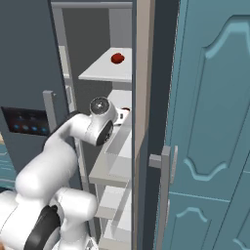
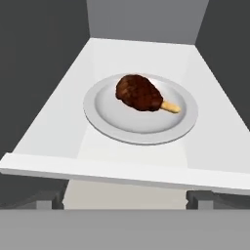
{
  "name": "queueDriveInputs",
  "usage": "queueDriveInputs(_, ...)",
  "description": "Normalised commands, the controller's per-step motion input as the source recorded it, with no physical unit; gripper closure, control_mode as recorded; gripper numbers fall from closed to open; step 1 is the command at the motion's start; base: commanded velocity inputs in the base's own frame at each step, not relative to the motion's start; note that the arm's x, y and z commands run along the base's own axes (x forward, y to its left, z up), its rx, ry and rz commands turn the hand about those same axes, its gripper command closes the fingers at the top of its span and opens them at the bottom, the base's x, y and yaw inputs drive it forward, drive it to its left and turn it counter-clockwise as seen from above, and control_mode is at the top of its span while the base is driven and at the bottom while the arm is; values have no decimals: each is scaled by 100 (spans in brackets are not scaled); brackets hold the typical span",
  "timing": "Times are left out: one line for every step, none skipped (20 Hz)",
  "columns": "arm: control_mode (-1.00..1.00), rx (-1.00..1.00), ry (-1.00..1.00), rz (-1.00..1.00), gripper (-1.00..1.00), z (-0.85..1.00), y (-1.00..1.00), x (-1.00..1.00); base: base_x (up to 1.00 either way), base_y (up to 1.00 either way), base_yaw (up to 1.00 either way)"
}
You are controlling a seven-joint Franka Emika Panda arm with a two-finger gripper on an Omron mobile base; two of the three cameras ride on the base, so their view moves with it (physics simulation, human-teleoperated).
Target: Transport the steak from the fridge to the microwave and turn on the microwave.
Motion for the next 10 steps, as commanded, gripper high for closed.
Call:
queueDriveInputs(-100, 0, 0, 0, -100, 0, -5, 39, 0, 0, 0)
queueDriveInputs(-100, 0, 0, 0, -100, 0, -3, 43, 0, 0, 0)
queueDriveInputs(-100, 0, 0, 0, -100, 0, -1, 41, 0, 0, 0)
queueDriveInputs(-100, 0, 0, 0, -100, 0, 0, 41, 0, 0, 0)
queueDriveInputs(-100, 0, 0, 0, -100, 0, 0, 39, 0, 0, 0)
queueDriveInputs(-100, 0, 0, 0, -100, 0, 0, 34, 0, 0, 0)
queueDriveInputs(-100, 0, 0, 0, -100, 0, -1, 34, 0, 0, 0)
queueDriveInputs(-100, 0, 0, 0, -100, 0, -2, 31, 0, 0, 0)
queueDriveInputs(-100, 0, 0, 0, -100, 0, 0, 33, 0, 0, 0)
queueDriveInputs(-100, 0, 0, 0, -100, 0, 0, 34, 0, 0, 0)
